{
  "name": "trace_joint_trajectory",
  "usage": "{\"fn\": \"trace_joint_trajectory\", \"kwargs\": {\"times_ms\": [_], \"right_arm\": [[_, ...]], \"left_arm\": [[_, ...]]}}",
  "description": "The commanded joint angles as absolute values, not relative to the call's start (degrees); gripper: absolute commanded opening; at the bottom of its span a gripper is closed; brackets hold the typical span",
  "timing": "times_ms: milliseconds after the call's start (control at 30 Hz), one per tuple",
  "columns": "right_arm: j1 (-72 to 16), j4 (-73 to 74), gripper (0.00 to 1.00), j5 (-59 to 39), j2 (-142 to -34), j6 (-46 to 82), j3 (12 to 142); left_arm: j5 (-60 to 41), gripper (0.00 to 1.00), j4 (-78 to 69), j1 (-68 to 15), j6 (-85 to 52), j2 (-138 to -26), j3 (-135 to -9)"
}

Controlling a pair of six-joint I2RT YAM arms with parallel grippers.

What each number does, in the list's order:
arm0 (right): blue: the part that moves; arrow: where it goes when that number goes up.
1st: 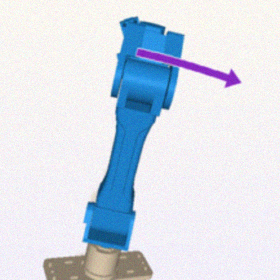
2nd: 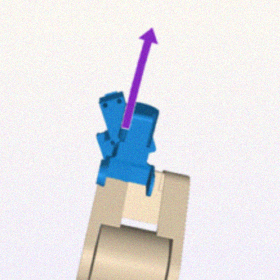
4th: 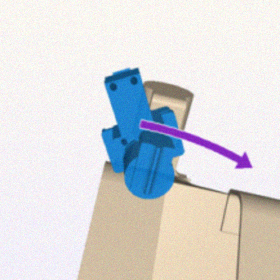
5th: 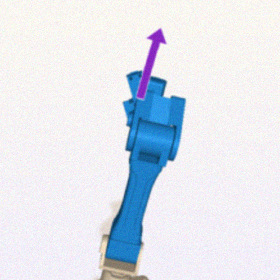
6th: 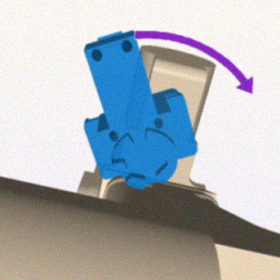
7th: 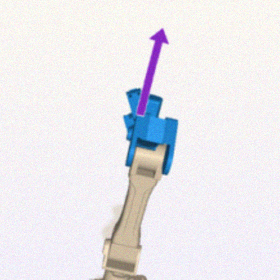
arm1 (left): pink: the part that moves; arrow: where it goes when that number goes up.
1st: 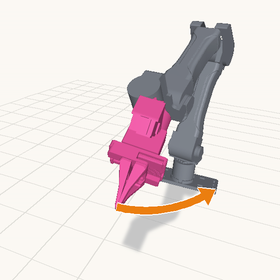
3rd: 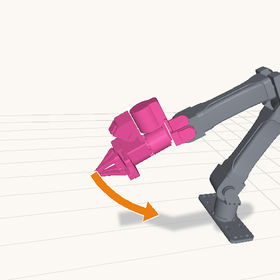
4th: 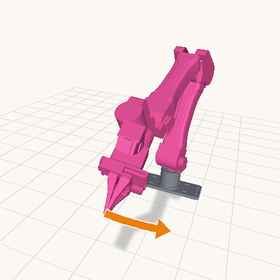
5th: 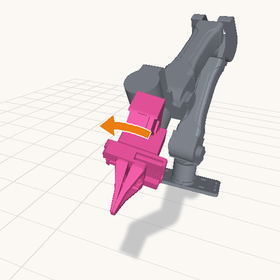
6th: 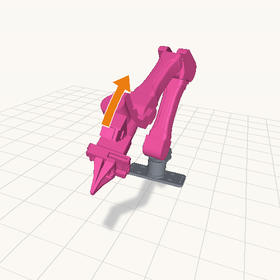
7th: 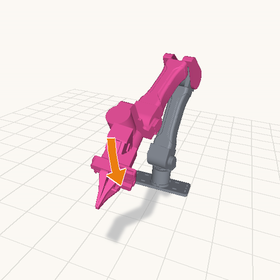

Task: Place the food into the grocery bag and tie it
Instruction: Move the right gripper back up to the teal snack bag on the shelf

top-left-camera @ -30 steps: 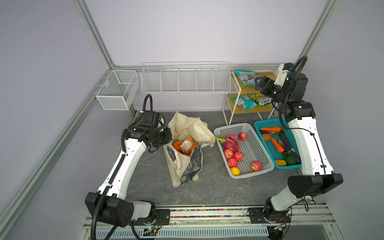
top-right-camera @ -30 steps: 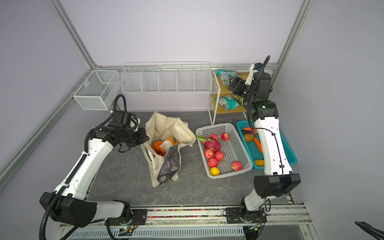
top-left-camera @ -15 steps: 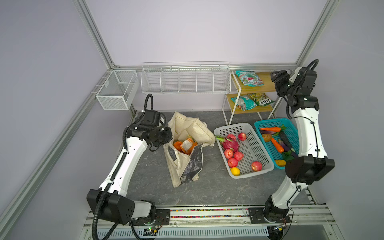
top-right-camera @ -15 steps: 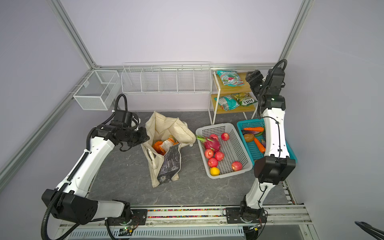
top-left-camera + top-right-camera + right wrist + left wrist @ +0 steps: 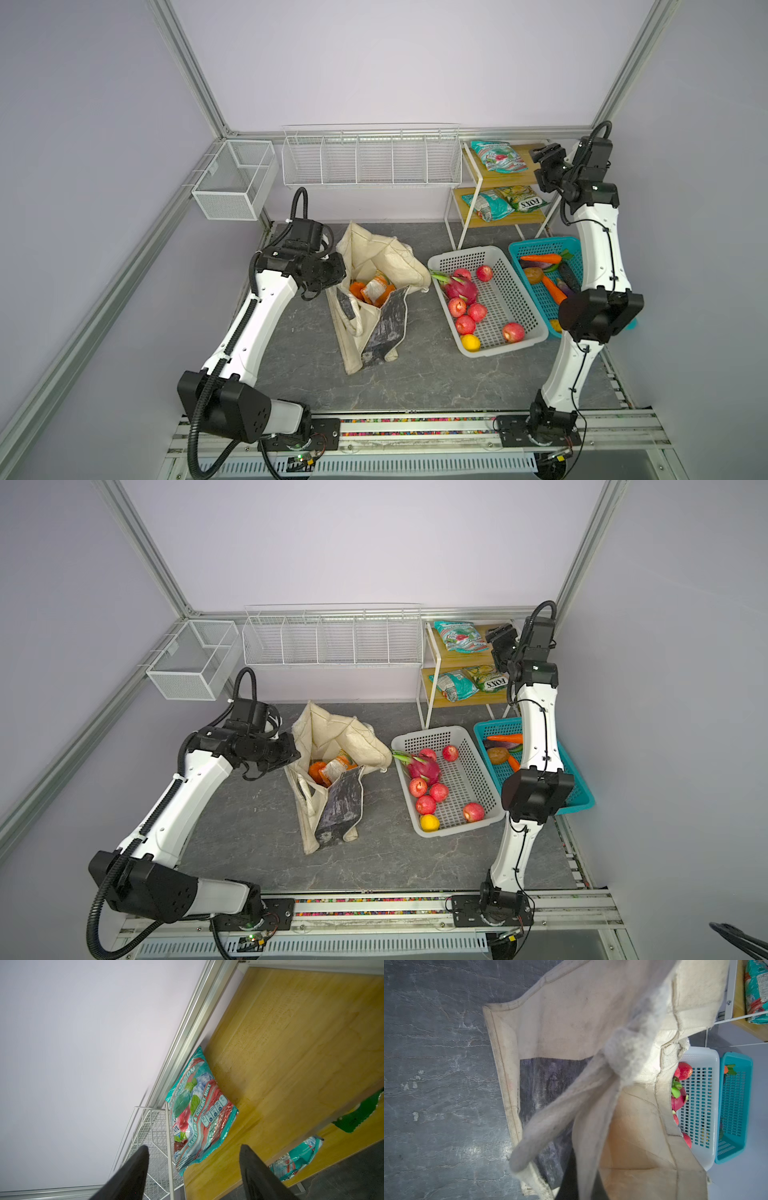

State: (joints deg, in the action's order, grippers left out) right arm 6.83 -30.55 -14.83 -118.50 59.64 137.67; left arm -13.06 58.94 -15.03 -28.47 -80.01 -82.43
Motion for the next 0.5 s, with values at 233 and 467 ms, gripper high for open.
{"fn": "trace_joint_trajectory", "kwargs": {"times_ms": [233,467], "right_arm": [[6.64,-30.78,0.64,-14.81,-123.53,62.76,141.77],[6.14,-30.09,0.62,-14.35,-125.14,63.02,142.46]], "left_arm": [[-11.76,0.00,58.53,-15.21,-28.40,-83.12,-86.62],[-12.21,0.00,58.63,-15.20,-28.04,-85.22,-88.36]]}}
